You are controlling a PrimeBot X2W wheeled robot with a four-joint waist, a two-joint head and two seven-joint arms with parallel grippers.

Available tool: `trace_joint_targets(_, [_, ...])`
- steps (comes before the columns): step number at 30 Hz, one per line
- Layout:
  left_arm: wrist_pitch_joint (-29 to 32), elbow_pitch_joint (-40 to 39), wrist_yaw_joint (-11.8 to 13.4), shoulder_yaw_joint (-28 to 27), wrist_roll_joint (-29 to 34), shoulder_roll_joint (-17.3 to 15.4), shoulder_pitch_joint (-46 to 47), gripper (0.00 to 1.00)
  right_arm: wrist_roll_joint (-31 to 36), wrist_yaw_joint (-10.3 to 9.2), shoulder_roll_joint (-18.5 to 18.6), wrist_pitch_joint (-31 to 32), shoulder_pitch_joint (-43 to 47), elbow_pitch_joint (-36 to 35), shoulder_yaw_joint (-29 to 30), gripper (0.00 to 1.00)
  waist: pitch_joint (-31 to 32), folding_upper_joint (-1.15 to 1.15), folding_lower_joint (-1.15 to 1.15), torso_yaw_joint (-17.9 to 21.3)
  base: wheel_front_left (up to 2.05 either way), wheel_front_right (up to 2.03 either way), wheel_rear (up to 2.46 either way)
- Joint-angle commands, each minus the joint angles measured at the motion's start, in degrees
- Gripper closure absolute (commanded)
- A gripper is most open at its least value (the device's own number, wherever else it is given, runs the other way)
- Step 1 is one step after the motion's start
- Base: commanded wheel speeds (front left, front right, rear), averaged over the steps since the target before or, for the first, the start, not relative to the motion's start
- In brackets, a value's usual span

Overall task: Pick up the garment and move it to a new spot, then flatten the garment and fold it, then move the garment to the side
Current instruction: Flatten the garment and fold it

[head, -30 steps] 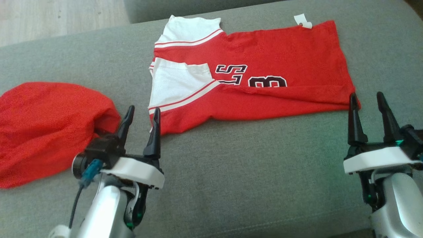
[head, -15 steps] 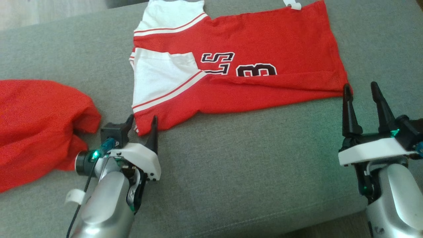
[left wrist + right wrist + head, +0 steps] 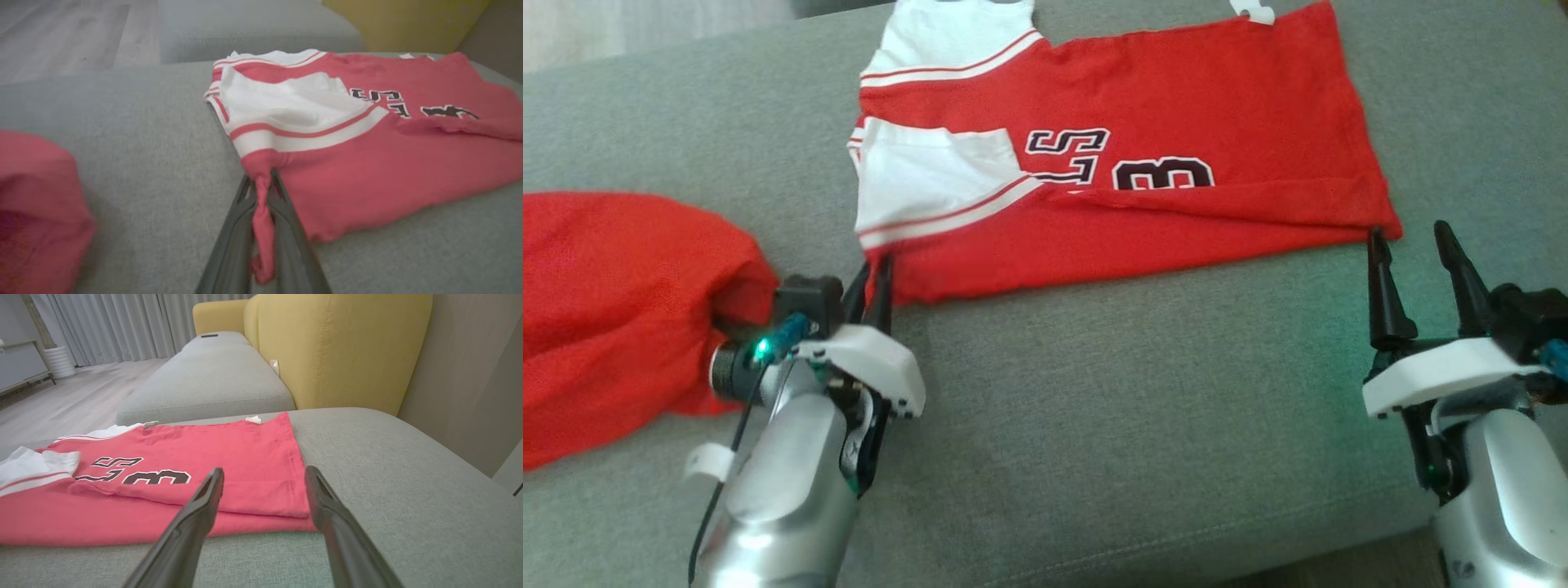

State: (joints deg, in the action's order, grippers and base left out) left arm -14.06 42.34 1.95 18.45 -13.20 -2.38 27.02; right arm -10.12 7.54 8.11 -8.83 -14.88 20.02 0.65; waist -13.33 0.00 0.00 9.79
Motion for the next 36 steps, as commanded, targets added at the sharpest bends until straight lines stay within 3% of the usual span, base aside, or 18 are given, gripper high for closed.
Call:
trace_joint_targets(1, [-0.8, -3.1, 0.0, -1.5, 0.4, -0.7, 1.9, 1.0, 0.5, -0.05, 0.2, 0.6, -2.3, -1.2, -0.4, 0.0, 0.1, 0.0, 0.0, -0.5, 0.0, 0.0, 0.0])
trace_joint_targets(6, [-0.9, -12.4, -0.1, -1.5, 1.6, -0.6, -0.3, 1.0, 1.9, -0.05, -1.0, 3.5, -3.6, 1.6, 2.7, 0.0, 0.1, 0.0, 0.0, -2.2, 0.0, 0.0, 0.0])
trace_joint_targets(12, [-0.9, -16.9, -0.8, 0.0, 1.9, -0.6, -2.9, 1.0, 2.8, -0.05, -2.4, 5.4, -5.3, 5.3, 5.2, 0.0, 0.2, 0.0, 0.0, -3.8, 0.0, 0.0, 0.0])
trace_joint_targets(30, [-0.9, -20.7, -0.3, 2.4, 0.9, -0.5, -3.0, 1.0, 12.0, -0.05, -3.9, 9.6, -15.9, 20.4, 21.5, 0.0, -2.6, 0.0, 0.0, -7.0, 0.0, 0.0, 0.0])
trace_joint_targets(36, [-0.9, -21.4, -0.1, 3.1, 0.4, -0.5, -2.2, 1.0, 14.3, -0.05, -3.7, 10.0, -18.8, 23.8, 23.6, 0.0, -4.3, 0.0, 0.0, -8.0, 0.0, 0.0, 0.0])
